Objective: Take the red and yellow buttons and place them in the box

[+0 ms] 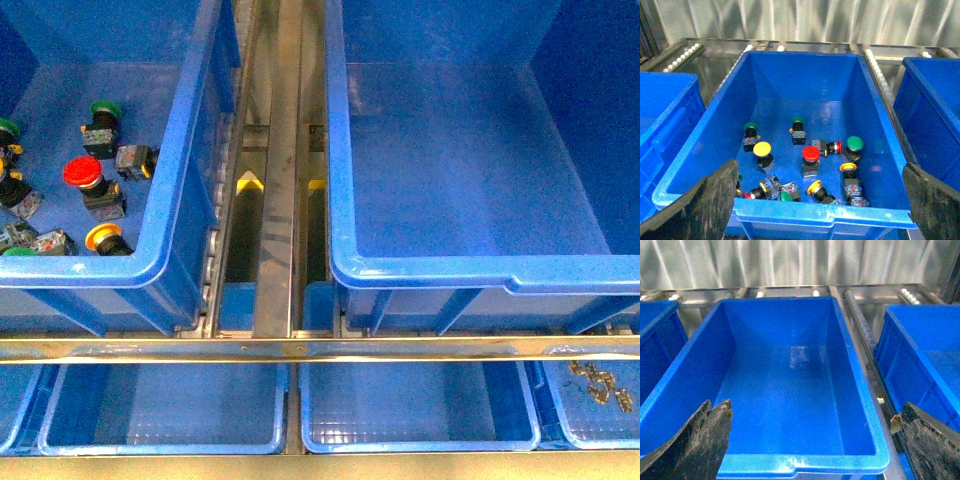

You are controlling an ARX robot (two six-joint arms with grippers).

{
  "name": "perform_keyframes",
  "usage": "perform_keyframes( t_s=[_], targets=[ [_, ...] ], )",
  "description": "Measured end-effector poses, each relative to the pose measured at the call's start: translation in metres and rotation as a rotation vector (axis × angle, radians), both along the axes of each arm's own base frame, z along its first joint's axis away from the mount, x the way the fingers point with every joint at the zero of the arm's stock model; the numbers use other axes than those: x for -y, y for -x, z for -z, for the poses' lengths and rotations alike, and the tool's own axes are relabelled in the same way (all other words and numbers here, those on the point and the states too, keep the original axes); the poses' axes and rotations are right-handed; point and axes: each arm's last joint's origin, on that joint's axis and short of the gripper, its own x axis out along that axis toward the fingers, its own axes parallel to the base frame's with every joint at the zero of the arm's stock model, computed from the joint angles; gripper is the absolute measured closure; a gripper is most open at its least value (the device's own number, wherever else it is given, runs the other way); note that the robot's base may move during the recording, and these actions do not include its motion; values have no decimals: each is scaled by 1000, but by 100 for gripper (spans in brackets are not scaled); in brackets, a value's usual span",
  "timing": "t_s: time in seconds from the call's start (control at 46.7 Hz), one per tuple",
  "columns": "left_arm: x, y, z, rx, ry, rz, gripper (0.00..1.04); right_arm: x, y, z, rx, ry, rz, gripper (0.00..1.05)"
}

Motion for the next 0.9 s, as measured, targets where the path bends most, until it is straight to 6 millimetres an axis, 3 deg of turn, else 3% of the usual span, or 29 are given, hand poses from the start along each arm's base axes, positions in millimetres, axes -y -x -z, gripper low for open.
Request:
perform_keyframes(
  t_s=[0.899],
  targets=[
    [0, 0, 0, 0, 0, 0, 8, 0, 0, 0, 0, 0, 0, 6]
  ],
)
